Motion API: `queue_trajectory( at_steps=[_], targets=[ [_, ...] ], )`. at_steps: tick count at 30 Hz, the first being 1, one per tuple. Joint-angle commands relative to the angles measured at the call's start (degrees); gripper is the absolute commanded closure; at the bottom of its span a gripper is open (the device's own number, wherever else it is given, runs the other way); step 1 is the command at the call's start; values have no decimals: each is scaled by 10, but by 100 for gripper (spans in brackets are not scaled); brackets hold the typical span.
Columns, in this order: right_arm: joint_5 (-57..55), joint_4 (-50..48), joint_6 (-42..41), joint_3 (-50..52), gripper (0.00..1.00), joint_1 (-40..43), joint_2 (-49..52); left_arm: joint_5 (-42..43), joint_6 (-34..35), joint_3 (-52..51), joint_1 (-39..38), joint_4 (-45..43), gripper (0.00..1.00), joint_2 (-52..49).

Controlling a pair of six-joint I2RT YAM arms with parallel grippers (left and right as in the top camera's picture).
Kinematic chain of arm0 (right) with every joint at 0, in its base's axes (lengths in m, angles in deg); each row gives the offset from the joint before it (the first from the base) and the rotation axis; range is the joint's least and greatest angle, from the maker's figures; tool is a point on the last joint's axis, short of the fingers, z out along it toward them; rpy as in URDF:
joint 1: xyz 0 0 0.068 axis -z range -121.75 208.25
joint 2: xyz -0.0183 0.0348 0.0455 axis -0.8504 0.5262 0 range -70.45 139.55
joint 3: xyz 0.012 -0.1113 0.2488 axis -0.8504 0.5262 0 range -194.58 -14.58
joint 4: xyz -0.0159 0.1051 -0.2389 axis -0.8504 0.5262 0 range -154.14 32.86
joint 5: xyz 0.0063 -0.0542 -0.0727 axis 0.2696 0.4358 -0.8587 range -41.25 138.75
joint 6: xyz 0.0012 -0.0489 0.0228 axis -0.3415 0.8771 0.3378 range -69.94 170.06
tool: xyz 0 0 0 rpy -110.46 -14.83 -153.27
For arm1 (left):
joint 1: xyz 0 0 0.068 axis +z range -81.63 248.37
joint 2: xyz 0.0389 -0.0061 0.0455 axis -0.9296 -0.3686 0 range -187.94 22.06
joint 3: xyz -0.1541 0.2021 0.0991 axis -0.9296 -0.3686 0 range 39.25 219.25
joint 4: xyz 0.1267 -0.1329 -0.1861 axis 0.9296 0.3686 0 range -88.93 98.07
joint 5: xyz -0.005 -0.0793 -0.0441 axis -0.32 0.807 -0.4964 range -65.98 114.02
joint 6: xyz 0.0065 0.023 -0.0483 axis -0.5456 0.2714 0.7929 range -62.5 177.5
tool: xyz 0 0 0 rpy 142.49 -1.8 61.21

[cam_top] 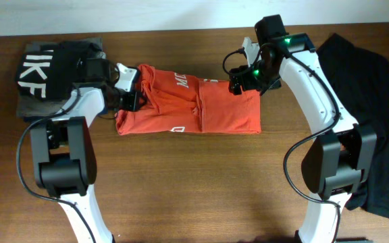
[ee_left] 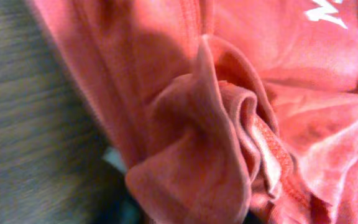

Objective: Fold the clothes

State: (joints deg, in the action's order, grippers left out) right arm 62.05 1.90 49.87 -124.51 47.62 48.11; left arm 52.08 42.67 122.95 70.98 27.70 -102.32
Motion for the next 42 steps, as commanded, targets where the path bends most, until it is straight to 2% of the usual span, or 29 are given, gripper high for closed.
queue_trajectory(
  at_steps=[1,2,7,16,21,23,24,26,27,28,30,34,37,42],
  targets=[
    [-5,2,2,-11,9,0,-9,-8,25,1,28,4,89,-17],
    [-5,2,2,-11,9,0,-9,-8,32,4,36,8,99,-17],
    [-5,2,2,-11,9,0,-9,-9,32,65,47,77,100,-17],
    [-5,10,2,-11,9,0,-9,-9,32,237,40,239,99,-17],
    [-5,11,-9,-2,8,2,-7,-9,31,294,18,290,99,-17],
    [-2,10,-20,9,16,1,-3,-9,30,308,2,297,99,-17],
    [3,9,-20,15,26,1,-1,-11,30,312,-6,297,99,-17],
    [19,-3,-20,34,57,1,2,-11,30,318,-18,298,99,-17],
    [31,-11,-20,46,69,1,2,-11,30,322,-26,299,99,-17],
    [43,-21,-20,59,78,1,2,-11,30,325,-32,299,99,-17],
    [71,-49,-23,93,88,1,2,-12,30,335,-45,303,99,-17],
    [122,-115,-37,160,96,1,2,-23,30,359,-67,319,99,-17],
    [170,-180,-45,215,96,1,2,-36,30,384,-85,335,99,-17],
    [171,-271,-93,284,96,1,2,-56,28,424,-110,358,99,-16]
  ],
)
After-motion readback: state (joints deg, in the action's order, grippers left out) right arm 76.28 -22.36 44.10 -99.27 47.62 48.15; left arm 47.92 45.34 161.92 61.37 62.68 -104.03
